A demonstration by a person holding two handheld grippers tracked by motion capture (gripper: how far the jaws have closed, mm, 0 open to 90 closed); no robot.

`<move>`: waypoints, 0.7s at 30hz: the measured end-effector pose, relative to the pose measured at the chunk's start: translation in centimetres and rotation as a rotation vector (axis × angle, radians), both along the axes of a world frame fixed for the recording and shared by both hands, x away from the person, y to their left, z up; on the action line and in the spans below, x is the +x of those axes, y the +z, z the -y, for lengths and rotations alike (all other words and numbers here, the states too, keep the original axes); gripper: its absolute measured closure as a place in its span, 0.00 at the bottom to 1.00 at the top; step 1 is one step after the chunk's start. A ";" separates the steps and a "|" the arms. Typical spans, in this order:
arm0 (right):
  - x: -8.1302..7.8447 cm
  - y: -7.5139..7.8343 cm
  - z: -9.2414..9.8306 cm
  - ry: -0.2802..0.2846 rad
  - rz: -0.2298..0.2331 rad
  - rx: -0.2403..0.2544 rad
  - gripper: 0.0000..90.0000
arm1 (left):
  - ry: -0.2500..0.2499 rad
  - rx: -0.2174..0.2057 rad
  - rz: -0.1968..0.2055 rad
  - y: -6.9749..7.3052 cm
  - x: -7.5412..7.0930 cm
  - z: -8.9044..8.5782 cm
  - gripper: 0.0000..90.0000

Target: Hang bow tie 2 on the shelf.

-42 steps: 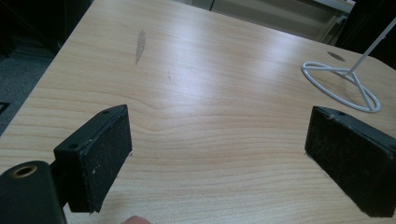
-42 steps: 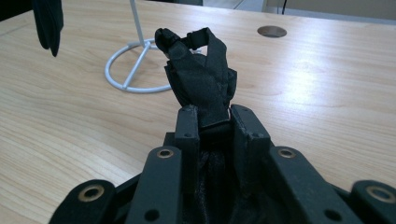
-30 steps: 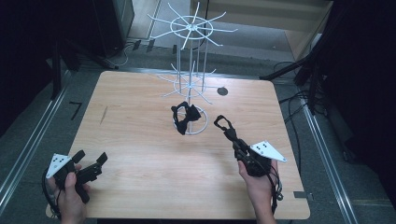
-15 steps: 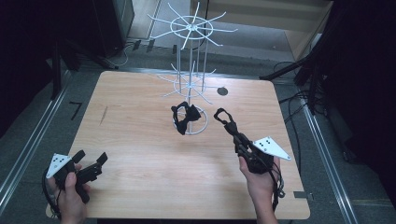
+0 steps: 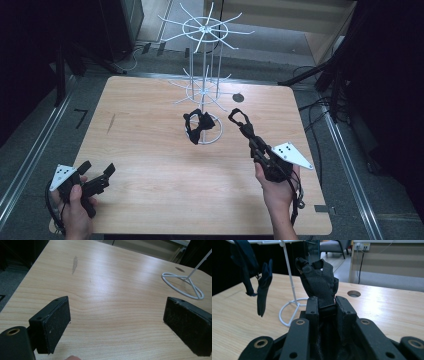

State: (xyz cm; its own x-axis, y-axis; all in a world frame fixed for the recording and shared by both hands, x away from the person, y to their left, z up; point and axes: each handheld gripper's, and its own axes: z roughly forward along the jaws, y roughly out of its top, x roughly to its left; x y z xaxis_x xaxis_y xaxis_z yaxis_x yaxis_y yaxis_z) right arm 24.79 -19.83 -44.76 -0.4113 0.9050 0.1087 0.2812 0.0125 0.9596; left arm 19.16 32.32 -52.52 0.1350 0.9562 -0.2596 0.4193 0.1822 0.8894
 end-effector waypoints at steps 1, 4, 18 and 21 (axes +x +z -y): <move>0.0 0.0 0.0 -0.002 0.003 0.010 0.84 | 0.000 0.000 0.001 0.0 0.0 0.0 0.09; -0.1 0.1 0.0 -0.007 0.023 0.029 0.84 | 0.000 0.000 0.001 0.0 0.0 0.0 0.09; -0.3 0.7 -0.3 -0.002 0.104 0.069 0.84 | 0.000 -0.001 0.001 0.0 0.0 0.0 0.09; -0.3 1.1 -0.4 0.001 0.115 0.076 0.83 | 0.000 -0.001 0.001 0.0 0.0 0.0 0.09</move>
